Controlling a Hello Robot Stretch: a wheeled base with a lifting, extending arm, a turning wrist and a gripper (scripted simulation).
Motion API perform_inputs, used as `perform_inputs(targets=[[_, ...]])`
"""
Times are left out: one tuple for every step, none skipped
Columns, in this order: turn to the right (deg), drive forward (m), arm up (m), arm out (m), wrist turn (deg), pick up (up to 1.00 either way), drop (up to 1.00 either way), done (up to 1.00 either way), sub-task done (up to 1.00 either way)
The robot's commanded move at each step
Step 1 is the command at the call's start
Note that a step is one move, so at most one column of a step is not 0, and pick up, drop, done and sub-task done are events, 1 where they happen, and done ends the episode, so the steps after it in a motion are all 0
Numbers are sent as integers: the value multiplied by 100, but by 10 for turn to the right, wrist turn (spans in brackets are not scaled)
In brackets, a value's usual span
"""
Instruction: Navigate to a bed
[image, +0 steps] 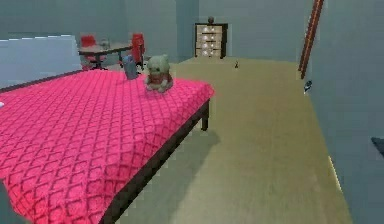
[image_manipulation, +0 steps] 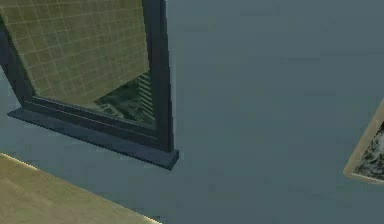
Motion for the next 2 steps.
perform_inputs(targets=[[0, 15, 0, 0, 0, 0, 0, 0, 0], [-330, 0, 0, 0, 0, 0, 0, 0, 0]])
